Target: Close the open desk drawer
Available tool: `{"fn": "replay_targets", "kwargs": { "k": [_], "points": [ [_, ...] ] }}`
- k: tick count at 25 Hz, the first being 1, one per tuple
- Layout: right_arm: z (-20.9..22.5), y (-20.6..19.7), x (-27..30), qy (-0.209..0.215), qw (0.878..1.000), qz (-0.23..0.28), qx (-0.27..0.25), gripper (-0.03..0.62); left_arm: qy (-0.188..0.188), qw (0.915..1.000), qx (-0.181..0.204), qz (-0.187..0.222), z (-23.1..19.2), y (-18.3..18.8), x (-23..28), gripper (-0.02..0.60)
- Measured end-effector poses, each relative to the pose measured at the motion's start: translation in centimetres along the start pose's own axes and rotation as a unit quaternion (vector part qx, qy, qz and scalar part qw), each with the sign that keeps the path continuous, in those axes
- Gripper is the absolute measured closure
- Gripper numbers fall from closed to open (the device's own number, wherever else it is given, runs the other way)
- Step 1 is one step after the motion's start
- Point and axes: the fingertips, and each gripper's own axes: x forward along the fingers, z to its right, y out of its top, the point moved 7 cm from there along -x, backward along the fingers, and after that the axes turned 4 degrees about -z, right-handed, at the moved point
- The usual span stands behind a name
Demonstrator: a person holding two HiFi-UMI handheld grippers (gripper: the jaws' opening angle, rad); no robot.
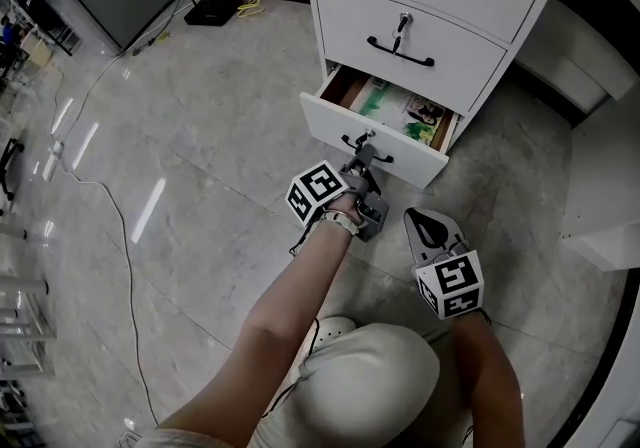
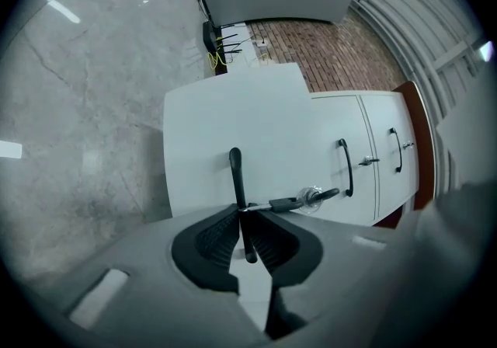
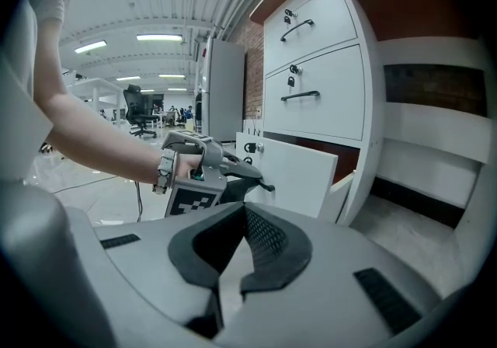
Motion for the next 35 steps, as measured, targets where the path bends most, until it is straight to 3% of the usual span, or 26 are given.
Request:
{"fn": "replay_targets", "kwargs": {
  "k": [19, 35],
  "points": [
    [1.7, -1.0, 0.7, -0.009, 1.000, -0.017, 0.022, 0.583, 0.003, 0.9995, 0.013, -0.030, 0.8, 1.3, 5.5, 0.543],
    [2.7, 0.0, 0.7, -0.026, 0.997, 0.014, 0.067, 0.583, -0.004, 0.9996, 0.003, -0.029, 1.1, 1.8, 8.9, 0.543]
  ]
}}
